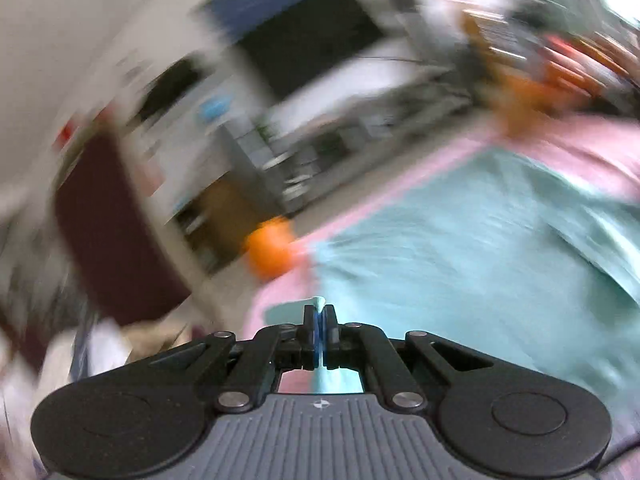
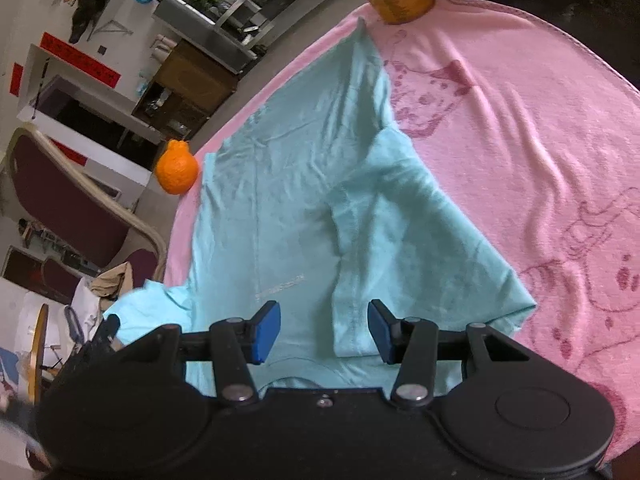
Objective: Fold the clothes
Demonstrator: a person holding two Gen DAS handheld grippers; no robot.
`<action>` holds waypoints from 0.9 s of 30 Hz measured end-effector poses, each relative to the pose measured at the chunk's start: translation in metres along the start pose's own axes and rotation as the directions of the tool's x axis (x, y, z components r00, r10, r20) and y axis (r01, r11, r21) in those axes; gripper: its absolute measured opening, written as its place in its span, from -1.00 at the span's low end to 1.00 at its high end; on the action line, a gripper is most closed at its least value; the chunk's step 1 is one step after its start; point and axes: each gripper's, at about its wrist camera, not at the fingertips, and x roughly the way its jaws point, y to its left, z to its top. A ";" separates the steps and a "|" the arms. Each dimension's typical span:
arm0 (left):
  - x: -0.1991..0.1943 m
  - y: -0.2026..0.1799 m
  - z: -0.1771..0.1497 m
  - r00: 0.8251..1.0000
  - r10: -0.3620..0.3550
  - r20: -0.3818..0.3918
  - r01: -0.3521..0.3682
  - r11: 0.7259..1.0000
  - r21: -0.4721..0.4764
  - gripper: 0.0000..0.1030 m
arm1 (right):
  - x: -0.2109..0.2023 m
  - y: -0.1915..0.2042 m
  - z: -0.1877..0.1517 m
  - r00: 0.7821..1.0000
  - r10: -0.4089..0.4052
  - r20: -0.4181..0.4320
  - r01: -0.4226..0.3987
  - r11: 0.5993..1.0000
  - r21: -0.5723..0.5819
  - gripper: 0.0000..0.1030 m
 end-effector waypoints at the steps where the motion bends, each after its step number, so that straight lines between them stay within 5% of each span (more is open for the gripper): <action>1: -0.007 -0.017 0.003 0.999 -0.023 0.027 0.021 0.996 0.087 -0.77 | 0.000 -0.002 0.000 1.000 -0.006 0.001 0.006 1.000 0.005 -0.09; 3: -0.017 -0.040 0.006 0.997 -0.064 0.053 0.051 0.977 0.206 -0.67 | -0.001 -0.006 0.001 1.000 -0.018 0.002 0.018 1.000 0.014 -0.08; 6: -0.023 -0.033 0.000 0.996 -0.089 0.013 0.084 0.976 0.199 -0.63 | -0.004 -0.012 0.002 1.000 -0.026 0.008 0.026 0.999 0.029 -0.03; 10: -0.018 0.030 0.009 0.987 -0.158 -0.032 0.153 0.980 -0.128 -0.33 | -0.008 -0.013 0.005 0.999 -0.026 0.025 0.025 0.999 0.033 -0.01; 13: 0.007 0.085 0.001 0.976 -0.197 -0.097 0.132 0.879 -0.457 -0.36 | -0.007 -0.014 0.005 0.999 -0.032 0.026 0.031 0.999 0.029 -0.01; 14: 0.017 0.098 -0.005 0.971 -0.205 -0.126 0.106 0.834 -0.541 -0.55 | -0.007 -0.014 0.006 0.999 -0.035 0.027 0.034 0.999 0.026 -0.01; 16: 0.036 0.118 -0.016 0.957 -0.235 -0.170 0.064 0.743 -0.667 -0.83 | -0.007 -0.013 0.005 0.997 -0.059 0.045 0.058 0.998 0.008 -0.18; 18: 0.051 0.119 -0.023 0.940 -0.289 -0.183 0.075 0.696 -0.714 -0.85 | -0.005 -0.013 0.005 0.994 -0.087 0.063 0.089 0.996 -0.017 -0.54; 20: 0.062 0.105 -0.023 0.928 -0.309 -0.209 0.082 0.715 -0.694 -0.85 | 0.002 -0.014 0.007 0.992 -0.111 0.060 0.114 0.993 -0.034 -0.54; 24: 0.085 0.083 -0.027 0.888 -0.286 -0.360 0.022 0.808 -0.589 -0.79 | 0.022 -0.019 0.008 0.983 -0.177 0.037 0.179 0.982 -0.060 -0.56; 27: 0.079 0.072 -0.026 0.878 -0.193 -0.438 -0.031 0.890 -0.456 -0.75 | 0.021 -0.023 0.005 0.976 -0.215 0.032 0.217 0.973 -0.084 -0.75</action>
